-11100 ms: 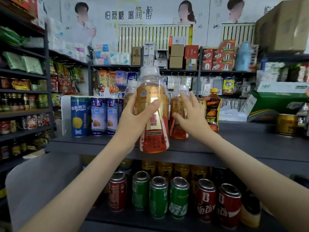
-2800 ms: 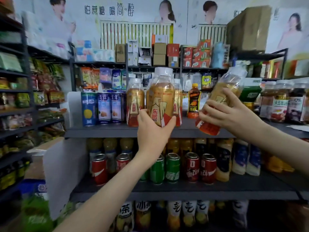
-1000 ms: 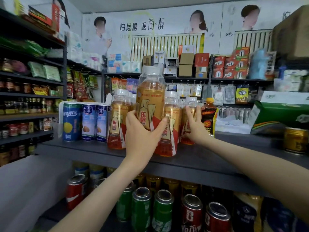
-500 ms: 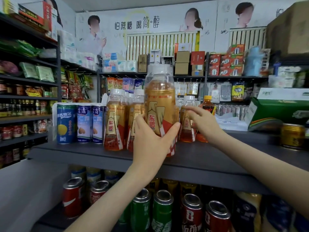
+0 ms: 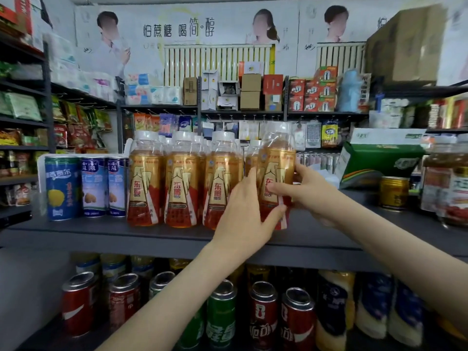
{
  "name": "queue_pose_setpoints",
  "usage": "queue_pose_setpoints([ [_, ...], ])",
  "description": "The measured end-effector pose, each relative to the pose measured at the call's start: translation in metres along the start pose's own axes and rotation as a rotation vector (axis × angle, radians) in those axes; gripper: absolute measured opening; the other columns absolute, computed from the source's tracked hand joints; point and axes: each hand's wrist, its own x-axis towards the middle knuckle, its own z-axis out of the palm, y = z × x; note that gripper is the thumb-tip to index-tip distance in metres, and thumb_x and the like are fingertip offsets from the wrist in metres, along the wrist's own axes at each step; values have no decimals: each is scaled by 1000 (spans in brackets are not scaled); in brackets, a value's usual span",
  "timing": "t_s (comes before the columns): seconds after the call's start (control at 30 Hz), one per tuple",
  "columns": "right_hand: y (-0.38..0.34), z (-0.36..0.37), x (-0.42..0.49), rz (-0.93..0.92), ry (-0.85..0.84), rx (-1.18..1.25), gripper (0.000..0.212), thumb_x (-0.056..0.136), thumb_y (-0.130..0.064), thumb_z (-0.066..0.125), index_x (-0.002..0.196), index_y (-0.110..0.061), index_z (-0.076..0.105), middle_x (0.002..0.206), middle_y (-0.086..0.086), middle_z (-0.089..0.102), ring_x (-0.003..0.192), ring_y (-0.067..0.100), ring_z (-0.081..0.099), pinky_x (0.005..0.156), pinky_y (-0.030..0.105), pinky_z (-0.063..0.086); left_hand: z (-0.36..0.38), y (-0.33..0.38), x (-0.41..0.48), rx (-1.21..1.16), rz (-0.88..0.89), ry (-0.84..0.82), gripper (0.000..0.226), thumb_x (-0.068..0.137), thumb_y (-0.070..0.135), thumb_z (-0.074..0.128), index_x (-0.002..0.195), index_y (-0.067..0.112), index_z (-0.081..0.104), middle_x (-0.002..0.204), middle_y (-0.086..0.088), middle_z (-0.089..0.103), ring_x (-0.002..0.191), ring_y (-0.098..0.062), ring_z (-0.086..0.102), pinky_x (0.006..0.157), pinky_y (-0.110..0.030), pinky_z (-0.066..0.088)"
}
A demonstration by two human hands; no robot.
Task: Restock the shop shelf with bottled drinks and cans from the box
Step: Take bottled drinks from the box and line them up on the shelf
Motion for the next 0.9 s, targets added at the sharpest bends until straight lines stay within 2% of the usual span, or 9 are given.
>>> queue_pose_setpoints([
  [0.13,16,-4,13,75,-22,2,48,81,-6,71,124,-9,50,105,5,69,90,18,69,67,29,56,-18,-29,4,347,202,140,74,95,32,53,153,19,9,159,-3,19,147,-18,8,121,-37,7],
  [0.23,18,-9,25,95,-88,-91,48,85,-9,67,128,-13,45,107,1,66,95,16,66,74,30,55,-33,-52,10,520,246,36,87,93,30,57,150,31,-9,159,-2,-14,145,-19,-20,113,-34,-21],
  [0.3,19,-10,30,96,-129,-163,53,87,-13,66,133,-16,40,112,-1,64,101,15,64,82,32,53,-42,-62,11,560,249,-24,91,93,37,56,149,33,-15,154,0,-31,139,-17,-35,105,-30,-31],
  [0.37,23,-8,35,75,-102,-284,65,89,-18,65,142,-22,27,124,-2,59,109,17,60,88,34,51,-49,-69,12,598,255,-89,95,90,46,57,149,33,-17,150,0,-39,136,-17,-40,105,-33,-32],
  [0.47,31,-2,39,-77,51,-489,98,89,-19,66,151,-29,-10,146,3,40,125,23,49,105,41,41,-57,-77,16,672,255,-168,99,86,58,54,147,35,-21,148,0,-44,134,-17,-44,103,-40,-34],
  [0.6,40,8,44,-337,166,-714,97,87,-10,66,151,-35,-3,153,11,21,129,21,39,108,36,34,-62,-82,20,736,280,-182,103,83,65,48,143,31,-28,147,-1,-44,133,-17,-45,98,-39,-39],
  [0.73,49,7,58,-303,111,-699,100,86,-12,66,149,-43,-6,154,15,16,140,32,25,111,49,33,-62,-87,23,778,333,-189,100,77,72,31,140,32,-36,146,2,-45,135,-18,-42,101,-43,-31],
  [0.8,52,9,62,-253,44,-685,115,79,-15,74,146,-45,-15,158,14,1,146,29,9,114,43,28,-63,-90,24,785,365,-181,97,77,73,29,142,33,-32,148,4,-41,138,-19,-37,103,-44,-29],
  [0.9,56,21,65,-162,4,-659,133,72,-9,81,141,-46,-27,156,15,-20,145,26,-14,109,37,27,-61,-96,24,812,408,-130,94,80,75,26,151,25,-11,157,-4,-23,145,-23,-19,109,-50,-16],
])
